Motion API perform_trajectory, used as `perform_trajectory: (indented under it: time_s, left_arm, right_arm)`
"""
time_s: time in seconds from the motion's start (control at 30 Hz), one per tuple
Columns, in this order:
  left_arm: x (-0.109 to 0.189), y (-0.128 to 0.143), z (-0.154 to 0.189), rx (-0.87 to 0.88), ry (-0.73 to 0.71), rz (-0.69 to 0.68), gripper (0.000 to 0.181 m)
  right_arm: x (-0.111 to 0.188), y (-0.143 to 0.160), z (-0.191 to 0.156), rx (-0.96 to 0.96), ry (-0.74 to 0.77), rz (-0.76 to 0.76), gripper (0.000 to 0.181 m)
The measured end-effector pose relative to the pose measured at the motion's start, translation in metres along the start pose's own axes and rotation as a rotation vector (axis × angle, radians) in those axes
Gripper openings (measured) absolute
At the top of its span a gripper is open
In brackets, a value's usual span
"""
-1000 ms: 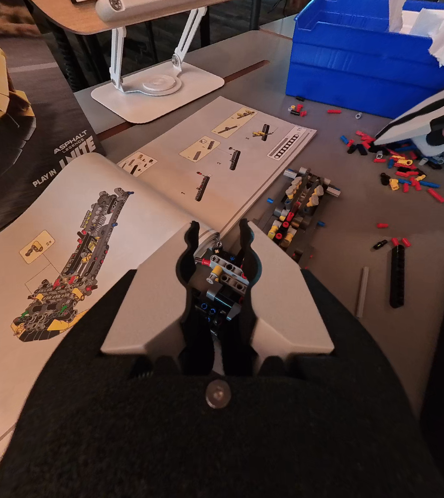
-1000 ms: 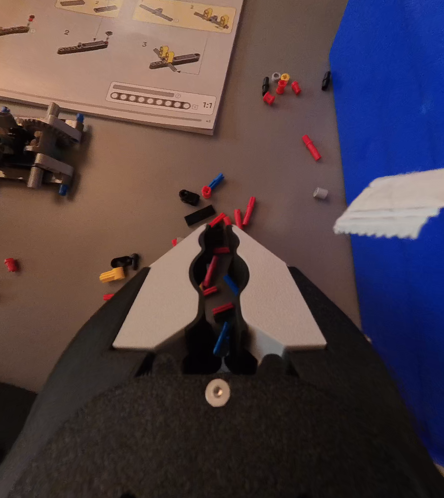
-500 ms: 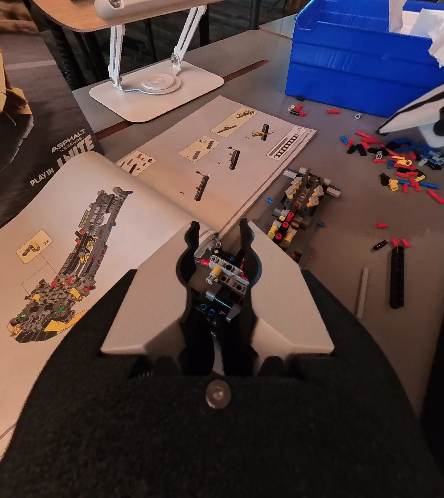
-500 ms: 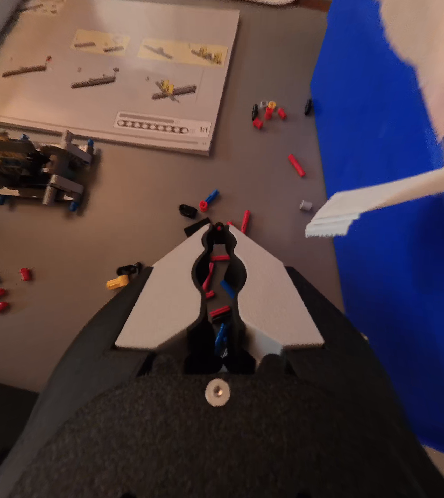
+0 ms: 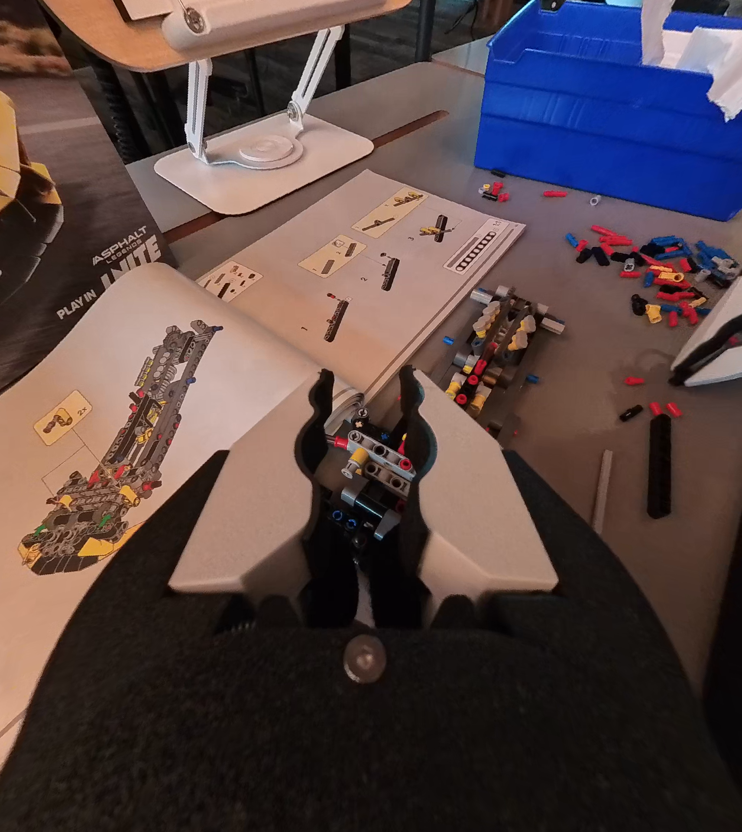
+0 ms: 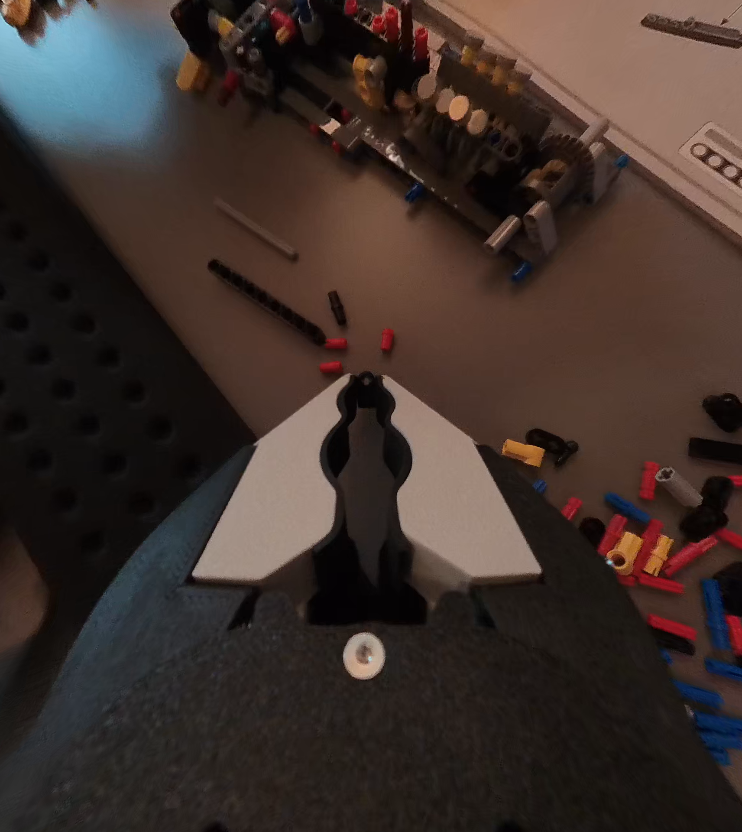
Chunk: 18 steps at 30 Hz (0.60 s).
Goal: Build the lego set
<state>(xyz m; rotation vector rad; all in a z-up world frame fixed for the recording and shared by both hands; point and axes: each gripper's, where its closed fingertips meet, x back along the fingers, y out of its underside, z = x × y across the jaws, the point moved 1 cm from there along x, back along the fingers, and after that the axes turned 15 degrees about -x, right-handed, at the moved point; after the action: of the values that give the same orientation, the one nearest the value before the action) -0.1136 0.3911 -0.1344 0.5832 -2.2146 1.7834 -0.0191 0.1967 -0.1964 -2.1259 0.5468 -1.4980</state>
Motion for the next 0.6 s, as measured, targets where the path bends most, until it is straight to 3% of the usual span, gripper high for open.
perform_trajectory:
  time_s: [0.4, 0.6]
  left_arm:
    - [0.001, -0.002, -0.003, 0.005, -0.014, 0.010, 0.027]
    - [0.001, -0.002, -0.003, -0.009, -0.019, 0.005, 0.028]
  right_arm:
    - [-0.005, 0.004, 0.003, 0.002, 0.034, -0.025, 0.010]
    - [0.007, -0.009, 0.004, -0.067, 0.013, 0.072, 0.014]
